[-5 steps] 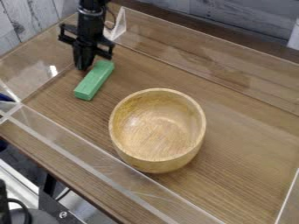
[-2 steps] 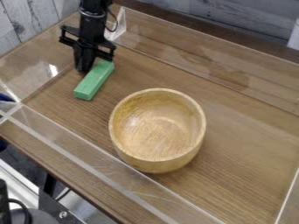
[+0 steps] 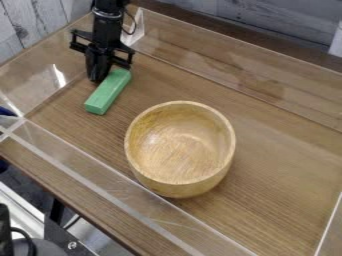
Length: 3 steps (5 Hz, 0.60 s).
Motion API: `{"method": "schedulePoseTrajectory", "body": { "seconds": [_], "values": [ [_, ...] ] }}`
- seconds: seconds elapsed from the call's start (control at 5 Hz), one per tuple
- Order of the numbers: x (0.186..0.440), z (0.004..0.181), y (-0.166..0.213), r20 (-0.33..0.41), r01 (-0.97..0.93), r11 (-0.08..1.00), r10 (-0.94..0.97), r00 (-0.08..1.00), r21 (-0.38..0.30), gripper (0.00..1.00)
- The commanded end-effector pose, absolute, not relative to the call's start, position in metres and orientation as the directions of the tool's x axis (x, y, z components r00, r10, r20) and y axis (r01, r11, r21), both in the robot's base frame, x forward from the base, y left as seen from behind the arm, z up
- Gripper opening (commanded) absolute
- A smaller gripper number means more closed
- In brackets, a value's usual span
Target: Remove the green block from inside the brown bowl and put it on the table
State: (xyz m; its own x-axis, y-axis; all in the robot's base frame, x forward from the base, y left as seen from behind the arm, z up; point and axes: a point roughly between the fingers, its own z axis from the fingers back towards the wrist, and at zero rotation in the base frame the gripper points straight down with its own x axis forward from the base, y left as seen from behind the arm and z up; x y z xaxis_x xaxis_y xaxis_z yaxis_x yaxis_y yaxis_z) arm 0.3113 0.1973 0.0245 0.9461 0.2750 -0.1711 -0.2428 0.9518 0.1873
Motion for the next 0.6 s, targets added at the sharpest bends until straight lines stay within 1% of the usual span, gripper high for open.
{"method": "schedulePoseTrajectory", "body": {
  "seconds": [0.0, 0.4],
  "values": [
    [0.325, 0.057, 0.205, -0.120, -0.231, 0.957, 0.254, 0.960, 0.175, 1.00],
    [0.327, 0.095, 0.193, -0.081, -0.186, 0.968, 0.202, 0.976, 0.166, 1.00]
  ]
}}
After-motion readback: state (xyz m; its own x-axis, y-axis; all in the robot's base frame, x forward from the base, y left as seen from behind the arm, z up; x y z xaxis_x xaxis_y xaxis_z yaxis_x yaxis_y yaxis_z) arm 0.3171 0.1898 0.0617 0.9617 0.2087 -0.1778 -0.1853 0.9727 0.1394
